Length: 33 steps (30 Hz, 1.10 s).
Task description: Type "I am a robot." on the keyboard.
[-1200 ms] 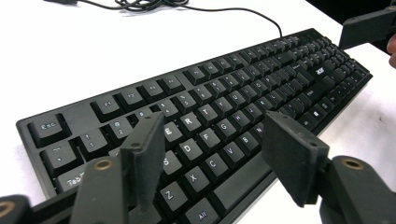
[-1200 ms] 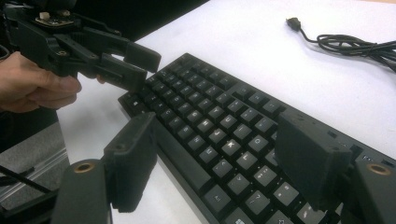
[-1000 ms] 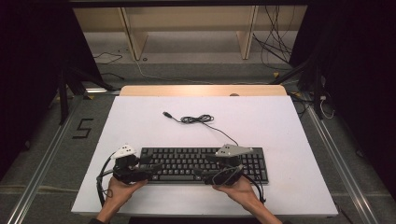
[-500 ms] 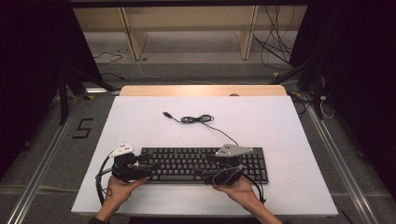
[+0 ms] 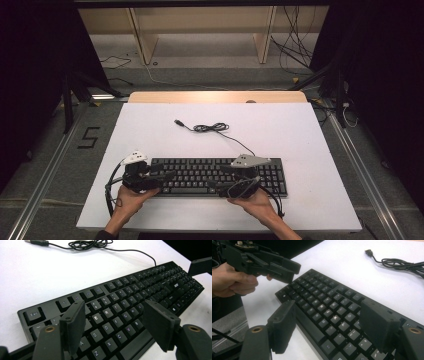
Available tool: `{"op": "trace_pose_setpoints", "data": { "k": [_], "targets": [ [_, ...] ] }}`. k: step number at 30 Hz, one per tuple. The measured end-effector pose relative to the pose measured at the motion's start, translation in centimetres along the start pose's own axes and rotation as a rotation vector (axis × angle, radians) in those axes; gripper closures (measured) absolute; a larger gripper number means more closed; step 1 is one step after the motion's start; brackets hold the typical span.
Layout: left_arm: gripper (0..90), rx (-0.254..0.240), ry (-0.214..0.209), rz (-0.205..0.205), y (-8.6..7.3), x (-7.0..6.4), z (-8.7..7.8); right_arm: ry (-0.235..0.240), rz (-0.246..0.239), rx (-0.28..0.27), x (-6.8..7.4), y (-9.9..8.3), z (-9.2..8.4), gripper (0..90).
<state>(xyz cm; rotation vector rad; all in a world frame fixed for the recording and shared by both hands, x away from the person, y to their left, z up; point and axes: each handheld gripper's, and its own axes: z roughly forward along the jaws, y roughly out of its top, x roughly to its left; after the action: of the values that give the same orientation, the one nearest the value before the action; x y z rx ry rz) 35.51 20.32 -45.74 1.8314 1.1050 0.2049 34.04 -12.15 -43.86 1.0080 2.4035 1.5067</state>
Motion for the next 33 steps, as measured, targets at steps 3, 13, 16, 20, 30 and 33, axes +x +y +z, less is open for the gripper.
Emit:
{"op": "trace_pose_setpoints", "data": {
  "k": [3,13,16,20,30,33],
  "targets": [
    [46.6,0.018,-0.007,0.022,0.3,-0.1,0.5,0.0,0.001,-0.001,0.0,0.0,0.0,30.7],
    [84.8,0.082,-0.007,0.084,0.9,-0.6,2.4,0.001,0.004,0.0,0.0,0.0,0.0,30.7],
    [88.6,0.094,-0.008,0.09,1.1,-0.6,2.7,0.001,0.004,-0.002,0.0,0.0,0.0,30.8],
    [88.8,0.117,-0.005,0.093,1.2,-0.5,3.4,0.0,0.002,-0.004,-0.1,0.0,-0.1,30.7],
    [88.9,0.156,0.008,0.093,1.0,-0.3,4.4,0.0,0.001,-0.006,-0.1,0.0,-0.1,30.7],
    [88.9,0.179,0.027,0.102,0.8,-0.4,4.9,0.001,0.0,-0.007,-0.1,0.0,-0.1,30.7]
  ]
}}
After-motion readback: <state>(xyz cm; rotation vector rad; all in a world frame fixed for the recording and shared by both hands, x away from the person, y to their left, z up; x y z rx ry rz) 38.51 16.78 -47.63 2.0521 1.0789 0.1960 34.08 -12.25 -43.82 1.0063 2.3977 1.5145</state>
